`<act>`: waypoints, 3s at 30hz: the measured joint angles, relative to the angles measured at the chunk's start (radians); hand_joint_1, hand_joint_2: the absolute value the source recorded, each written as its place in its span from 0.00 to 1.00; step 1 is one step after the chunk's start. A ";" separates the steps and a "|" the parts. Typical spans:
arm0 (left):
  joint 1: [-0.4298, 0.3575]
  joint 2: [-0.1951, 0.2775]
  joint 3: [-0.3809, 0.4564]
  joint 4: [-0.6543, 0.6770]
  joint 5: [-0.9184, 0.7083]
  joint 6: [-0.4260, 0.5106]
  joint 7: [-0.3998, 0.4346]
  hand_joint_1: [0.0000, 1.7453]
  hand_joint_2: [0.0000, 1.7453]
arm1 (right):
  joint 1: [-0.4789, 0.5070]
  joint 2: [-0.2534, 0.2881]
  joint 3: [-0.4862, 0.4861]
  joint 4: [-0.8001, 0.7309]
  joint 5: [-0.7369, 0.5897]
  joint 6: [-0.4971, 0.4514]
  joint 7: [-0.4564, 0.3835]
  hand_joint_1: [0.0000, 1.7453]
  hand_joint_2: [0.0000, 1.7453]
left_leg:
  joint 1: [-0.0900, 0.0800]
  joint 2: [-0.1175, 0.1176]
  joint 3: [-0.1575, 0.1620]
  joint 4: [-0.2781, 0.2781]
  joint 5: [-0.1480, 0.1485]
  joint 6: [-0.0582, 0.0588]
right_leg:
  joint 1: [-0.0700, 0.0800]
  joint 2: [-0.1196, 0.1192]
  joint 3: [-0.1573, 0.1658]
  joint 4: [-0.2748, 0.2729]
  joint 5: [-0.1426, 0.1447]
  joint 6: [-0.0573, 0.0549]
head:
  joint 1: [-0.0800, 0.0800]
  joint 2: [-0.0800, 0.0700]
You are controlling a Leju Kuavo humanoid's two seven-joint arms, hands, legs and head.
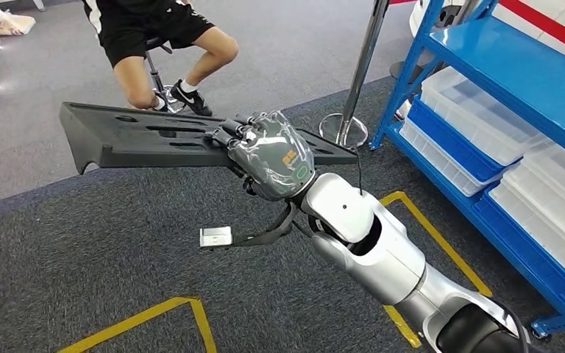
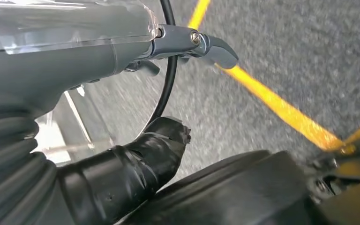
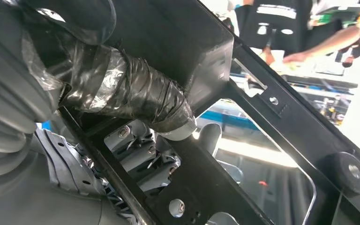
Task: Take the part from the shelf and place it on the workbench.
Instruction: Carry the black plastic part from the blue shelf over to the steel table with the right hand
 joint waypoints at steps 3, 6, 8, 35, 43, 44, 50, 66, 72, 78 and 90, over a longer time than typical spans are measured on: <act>0.005 0.013 0.019 0.000 0.019 -0.028 -0.043 0.00 1.00 | 0.003 0.013 0.011 0.006 0.021 -0.003 0.026 1.00 1.00 | -0.004 -0.028 -0.019 0.000 0.020 0.020 | -0.002 0.077 -0.063 0.172 -0.112 0.002 | 0.001 0.000; 0.014 0.015 0.039 0.000 0.034 -0.015 -0.045 0.00 1.00 | 0.009 0.017 0.022 0.015 0.029 -0.007 0.040 1.00 1.00 | -0.012 -0.068 -0.034 0.001 0.034 0.024 | 0.008 0.087 -0.060 0.221 -0.120 -0.014 | 0.000 0.000; 0.016 0.002 0.052 0.000 0.041 0.009 -0.030 0.00 1.00 | 0.008 0.019 0.025 0.018 0.029 -0.009 0.043 1.00 1.00 | -0.014 -0.096 -0.038 0.001 0.041 0.024 | 0.018 0.117 0.017 0.093 -0.064 -0.035 | 0.000 0.000; -0.005 -0.013 0.090 0.000 0.046 0.009 -0.047 0.00 1.00 | -0.002 -0.020 -0.017 -0.009 -0.013 0.033 0.023 1.00 1.00 | -0.007 -0.050 -0.048 -0.009 0.060 0.018 | 0.011 0.084 -0.023 0.195 -0.160 -0.013 | 0.009 0.000; -0.012 -0.025 0.092 0.000 0.045 -0.001 -0.056 0.00 1.00 | -0.014 -0.027 -0.022 -0.012 -0.015 0.042 0.022 1.00 1.00 | -0.006 -0.148 -0.064 -0.003 0.074 0.004 | 0.019 0.174 0.085 -0.043 -0.021 -0.050 | 0.008 0.000; -0.012 -0.024 0.093 0.000 0.044 -0.001 -0.056 0.00 1.00 | -0.017 -0.027 -0.023 -0.013 -0.015 0.043 0.022 1.00 1.00 | -0.004 -0.160 -0.067 -0.006 0.078 -0.003 | 0.020 0.163 0.086 -0.051 -0.019 -0.050 | 0.008 0.000; -0.016 -0.017 0.098 0.000 0.041 -0.002 -0.061 0.00 1.00 | -0.019 -0.031 -0.027 -0.017 -0.016 0.047 0.022 1.00 1.00 | -0.015 -0.052 -0.159 0.192 -0.037 -0.030 | 0.013 0.077 0.101 -0.095 -0.001 -0.062 | 0.005 0.000; -0.018 -0.015 0.105 0.000 0.041 -0.034 -0.070 0.00 1.00 | -0.023 -0.056 -0.037 -0.023 -0.024 0.052 0.016 1.00 1.00 | -0.014 -0.047 -0.042 -0.018 0.063 0.018 | 0.012 0.081 -0.024 0.183 -0.148 -0.022 | 0.005 0.000; -0.023 -0.023 0.105 0.000 0.041 -0.044 -0.071 0.00 1.00 | -0.025 -0.066 -0.039 -0.022 -0.024 0.054 0.016 1.00 1.00 | -0.014 -0.129 -0.044 -0.007 0.059 0.017 | 0.014 0.150 0.018 0.015 0.002 -0.047 | 0.003 0.000; -0.025 -0.025 0.105 0.000 0.041 -0.046 -0.074 0.00 1.00 | -0.029 -0.072 -0.044 -0.023 -0.025 0.055 0.016 1.00 1.00 | -0.013 -0.136 -0.067 0.007 0.045 -0.013 | 0.007 0.122 0.062 -0.076 0.017 -0.056 | 0.004 0.000; -0.025 -0.013 0.106 0.000 0.041 -0.047 -0.078 0.00 1.00 | -0.023 -0.080 -0.049 -0.021 -0.025 0.055 0.010 1.00 1.00 | -0.027 0.045 -0.040 -0.015 0.057 -0.021 | 0.018 -0.019 0.081 -0.066 -0.013 -0.042 | 0.000 0.000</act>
